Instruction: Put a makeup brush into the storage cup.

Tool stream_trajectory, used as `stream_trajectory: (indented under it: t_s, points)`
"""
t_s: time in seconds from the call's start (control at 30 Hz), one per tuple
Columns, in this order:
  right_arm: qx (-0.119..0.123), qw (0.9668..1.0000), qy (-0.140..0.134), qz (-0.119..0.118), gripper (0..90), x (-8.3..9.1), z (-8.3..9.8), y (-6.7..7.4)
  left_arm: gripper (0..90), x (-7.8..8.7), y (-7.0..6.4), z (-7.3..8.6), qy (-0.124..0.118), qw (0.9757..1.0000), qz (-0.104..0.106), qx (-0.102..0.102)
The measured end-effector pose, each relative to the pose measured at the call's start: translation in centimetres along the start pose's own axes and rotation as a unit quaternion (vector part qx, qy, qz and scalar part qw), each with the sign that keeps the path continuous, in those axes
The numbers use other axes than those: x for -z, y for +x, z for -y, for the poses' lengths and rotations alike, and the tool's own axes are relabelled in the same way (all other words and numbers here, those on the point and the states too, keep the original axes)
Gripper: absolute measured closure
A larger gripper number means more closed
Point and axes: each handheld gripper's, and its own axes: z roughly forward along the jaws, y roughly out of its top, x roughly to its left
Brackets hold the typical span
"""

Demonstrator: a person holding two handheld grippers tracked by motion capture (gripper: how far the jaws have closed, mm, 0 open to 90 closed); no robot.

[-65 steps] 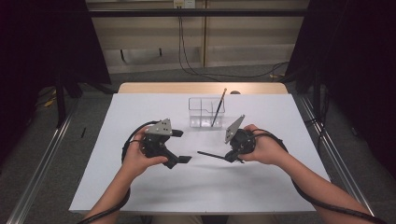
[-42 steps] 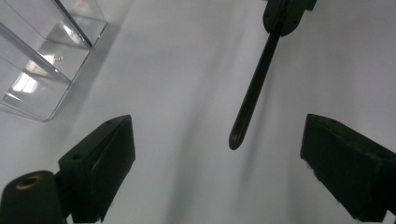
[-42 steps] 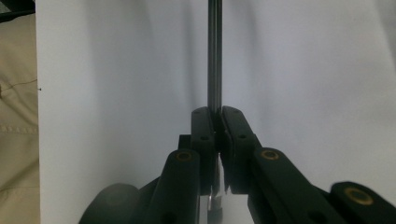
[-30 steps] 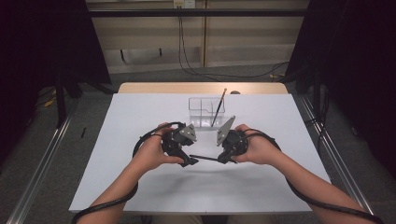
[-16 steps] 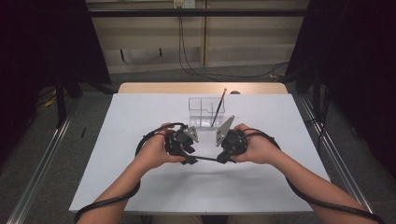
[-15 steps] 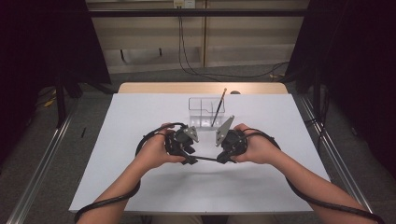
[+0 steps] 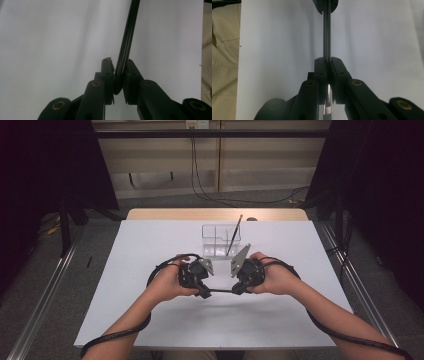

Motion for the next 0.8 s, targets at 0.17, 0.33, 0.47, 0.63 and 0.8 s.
stream_trajectory:
  t_s: [0.17, 0.33, 0.47, 0.63, 0.8]
  points:
    - [0.0, 1.0, 0.002, -0.003, 84.4, 0.11, 0.02, -0.02, 81.6, 0.01, -0.11, -0.08, 0.0, 1.0, -0.002, -0.004]
    - [0.003, 1.0, -0.001, -0.002, 84.3, 0.1, 0.09, -0.09, 81.8, 0.03, -0.16, -0.08, -0.001, 1.0, -0.002, -0.004]
    - [0.007, 1.0, -0.002, -0.002, 84.3, -0.02, 0.1, -0.08, 81.9, -0.08, -0.23, -0.04, 0.0, 1.0, -0.001, -0.003]
    - [0.01, 0.9999, 0.008, -0.006, 84.4, -0.1, 0.01, -0.01, 81.4, -0.17, -0.27, -0.11, -0.002, 0.9999, 0.0, -0.013]
    - [0.012, 0.9999, 0.005, -0.007, 84.3, -0.08, -0.09, -0.04, 77.9, 0.06, -0.46, -0.47, -0.019, 0.9997, -0.001, -0.017]
